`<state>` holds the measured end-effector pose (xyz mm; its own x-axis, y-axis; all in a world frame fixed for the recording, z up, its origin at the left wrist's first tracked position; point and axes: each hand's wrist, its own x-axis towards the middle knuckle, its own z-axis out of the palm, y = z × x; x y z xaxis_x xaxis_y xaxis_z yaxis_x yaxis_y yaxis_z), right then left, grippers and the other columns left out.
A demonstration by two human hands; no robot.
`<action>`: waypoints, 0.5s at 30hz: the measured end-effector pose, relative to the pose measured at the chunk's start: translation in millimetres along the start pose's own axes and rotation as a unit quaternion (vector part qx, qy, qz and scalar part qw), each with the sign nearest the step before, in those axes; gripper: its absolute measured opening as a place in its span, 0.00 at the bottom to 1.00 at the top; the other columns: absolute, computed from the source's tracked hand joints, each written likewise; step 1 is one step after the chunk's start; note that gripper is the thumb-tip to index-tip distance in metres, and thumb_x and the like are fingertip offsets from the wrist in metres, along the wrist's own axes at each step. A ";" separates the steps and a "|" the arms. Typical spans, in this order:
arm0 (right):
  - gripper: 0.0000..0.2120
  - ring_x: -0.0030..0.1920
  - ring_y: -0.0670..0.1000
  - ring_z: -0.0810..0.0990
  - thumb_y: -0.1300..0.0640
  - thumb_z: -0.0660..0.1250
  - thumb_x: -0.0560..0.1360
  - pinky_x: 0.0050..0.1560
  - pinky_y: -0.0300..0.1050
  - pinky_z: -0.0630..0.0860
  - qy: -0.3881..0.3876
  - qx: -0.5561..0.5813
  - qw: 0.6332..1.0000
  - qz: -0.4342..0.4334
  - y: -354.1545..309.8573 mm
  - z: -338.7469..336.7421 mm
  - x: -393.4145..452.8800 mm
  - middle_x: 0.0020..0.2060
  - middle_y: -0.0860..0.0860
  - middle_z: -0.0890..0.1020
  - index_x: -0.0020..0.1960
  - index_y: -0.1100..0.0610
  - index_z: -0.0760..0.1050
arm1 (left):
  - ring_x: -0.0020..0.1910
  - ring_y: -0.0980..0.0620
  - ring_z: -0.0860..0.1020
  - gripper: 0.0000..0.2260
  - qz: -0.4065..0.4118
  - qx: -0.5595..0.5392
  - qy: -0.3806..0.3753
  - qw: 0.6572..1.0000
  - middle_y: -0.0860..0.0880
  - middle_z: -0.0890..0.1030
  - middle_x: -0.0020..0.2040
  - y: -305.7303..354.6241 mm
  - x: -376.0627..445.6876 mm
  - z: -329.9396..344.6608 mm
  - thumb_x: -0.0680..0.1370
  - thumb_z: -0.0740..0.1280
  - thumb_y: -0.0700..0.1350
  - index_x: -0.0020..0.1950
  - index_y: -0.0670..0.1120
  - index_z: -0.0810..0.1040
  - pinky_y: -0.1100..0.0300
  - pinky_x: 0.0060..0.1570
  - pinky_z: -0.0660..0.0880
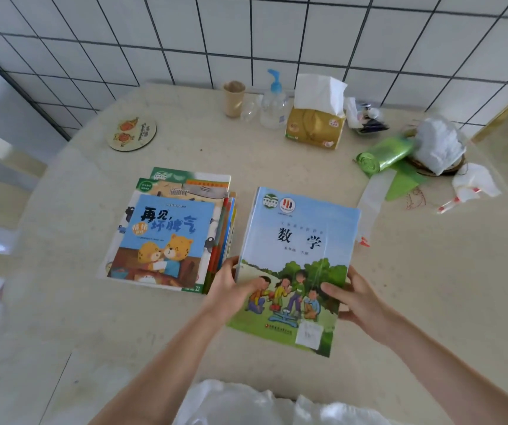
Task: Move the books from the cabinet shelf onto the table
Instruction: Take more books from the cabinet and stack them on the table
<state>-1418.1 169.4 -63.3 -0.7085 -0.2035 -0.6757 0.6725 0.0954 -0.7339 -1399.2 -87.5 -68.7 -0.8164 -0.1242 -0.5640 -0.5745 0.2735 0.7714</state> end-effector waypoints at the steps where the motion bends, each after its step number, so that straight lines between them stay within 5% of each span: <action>1: 0.23 0.52 0.53 0.84 0.60 0.71 0.73 0.54 0.61 0.79 0.003 0.012 1.000 0.014 -3.3 0.2 7.6 0.54 0.49 0.84 0.63 0.45 0.69 | 0.52 0.56 0.79 0.36 -0.011 0.002 0.004 1.000 0.55 0.80 0.54 3.3 6.6 1.1 0.68 0.77 0.53 0.71 0.50 0.64 0.55 0.56 0.77; 6: 0.20 0.48 0.56 0.84 0.60 0.69 0.75 0.45 0.56 0.81 0.008 0.048 0.996 0.077 -12.8 10.2 42.4 0.52 0.54 0.84 0.65 0.49 0.70 | 0.44 0.59 0.77 0.31 -0.069 0.023 0.034 0.997 0.54 0.77 0.52 15.4 28.2 2.7 0.73 0.73 0.50 0.72 0.46 0.63 0.64 0.43 0.73; 10: 0.20 0.50 0.56 0.83 0.60 0.69 0.75 0.46 0.58 0.80 0.004 0.046 0.993 0.104 -15.2 11.4 63.6 0.53 0.54 0.84 0.65 0.49 0.70 | 0.49 0.50 0.81 0.24 -0.130 0.012 0.049 0.990 0.49 0.78 0.58 11.2 40.0 9.8 0.74 0.72 0.49 0.67 0.46 0.67 0.55 0.52 0.78; 15: 0.19 0.52 0.58 0.83 0.60 0.68 0.76 0.50 0.60 0.79 -0.002 0.036 0.992 0.122 -16.2 13.7 77.4 0.53 0.55 0.83 0.65 0.49 0.70 | 0.59 0.42 0.79 0.32 -0.174 -0.011 0.068 0.982 0.45 0.77 0.64 -1.1 56.9 17.0 0.68 0.73 0.51 0.69 0.47 0.67 0.45 0.59 0.77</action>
<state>-1480.8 138.8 -102.7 -0.5220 -0.1860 -0.8324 0.8374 0.0733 -0.5416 -1444.0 -78.6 -106.7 -0.5700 -0.3328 -0.7513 -0.8199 0.1707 0.5464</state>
